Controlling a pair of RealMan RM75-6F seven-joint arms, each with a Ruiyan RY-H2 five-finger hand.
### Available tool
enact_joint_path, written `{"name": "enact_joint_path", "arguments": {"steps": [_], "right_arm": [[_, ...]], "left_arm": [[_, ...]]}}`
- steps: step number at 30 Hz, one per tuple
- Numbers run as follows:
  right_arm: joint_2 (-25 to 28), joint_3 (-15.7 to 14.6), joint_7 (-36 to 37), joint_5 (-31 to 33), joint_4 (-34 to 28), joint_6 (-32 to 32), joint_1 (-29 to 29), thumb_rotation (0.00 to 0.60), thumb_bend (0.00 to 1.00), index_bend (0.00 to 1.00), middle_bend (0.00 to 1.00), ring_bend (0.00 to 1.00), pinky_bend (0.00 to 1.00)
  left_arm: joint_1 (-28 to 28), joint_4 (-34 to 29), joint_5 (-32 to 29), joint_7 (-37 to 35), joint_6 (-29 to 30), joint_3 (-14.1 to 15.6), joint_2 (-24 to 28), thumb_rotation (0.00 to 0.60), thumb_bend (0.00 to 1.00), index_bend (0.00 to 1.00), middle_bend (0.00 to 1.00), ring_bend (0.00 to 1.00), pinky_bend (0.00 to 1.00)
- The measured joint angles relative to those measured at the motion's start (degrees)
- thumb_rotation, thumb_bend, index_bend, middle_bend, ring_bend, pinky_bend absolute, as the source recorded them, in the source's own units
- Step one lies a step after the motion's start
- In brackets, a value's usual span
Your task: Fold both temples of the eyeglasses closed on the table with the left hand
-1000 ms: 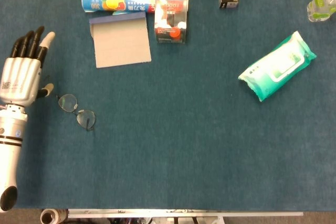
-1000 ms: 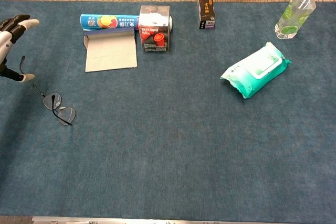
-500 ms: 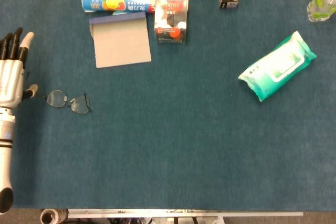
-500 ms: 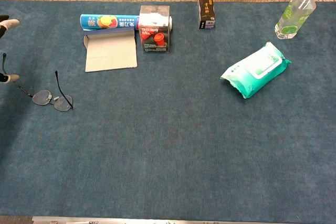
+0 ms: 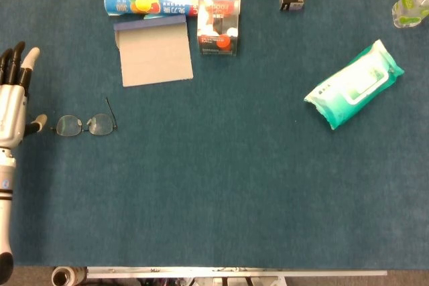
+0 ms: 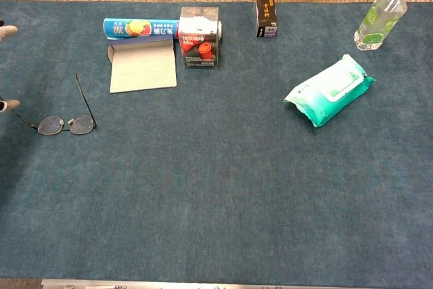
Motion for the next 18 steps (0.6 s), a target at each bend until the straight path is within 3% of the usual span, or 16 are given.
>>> {"name": "enact_joint_path", "arguments": {"steps": [9, 13, 18], "right_arm": [[0.18, -0.09, 0.34, -0.27, -0.11, 0.28, -0.10, 0.600, 0.28, 0.68, 0.54, 0.32, 0.25], [0.31, -0.17, 0.53, -0.44, -0.25, 0.40, -0.16, 0.600, 0.28, 0.68, 0.54, 0.32, 0.25], [0.42, -0.19, 0.66, -0.53, -0.39, 0.56, -0.22, 0.600, 0.28, 0.68, 0.54, 0.32, 0.25]], "left_arm": [[2.81, -5.69, 2.98, 1.00, 4.12, 1.87, 3.83, 0.600, 0.08, 0.00, 0.00, 0.00, 0.09], [3.84, -5.92, 2.63, 1.61, 4.95, 2.04, 4.61, 0.600, 0.24, 0.00, 0.00, 0.00, 0.09], [3.91, -4.23, 1.11, 1.26, 5.28, 0.34, 4.25, 0.600, 0.26, 0.00, 0.00, 0.00, 0.09]]}}
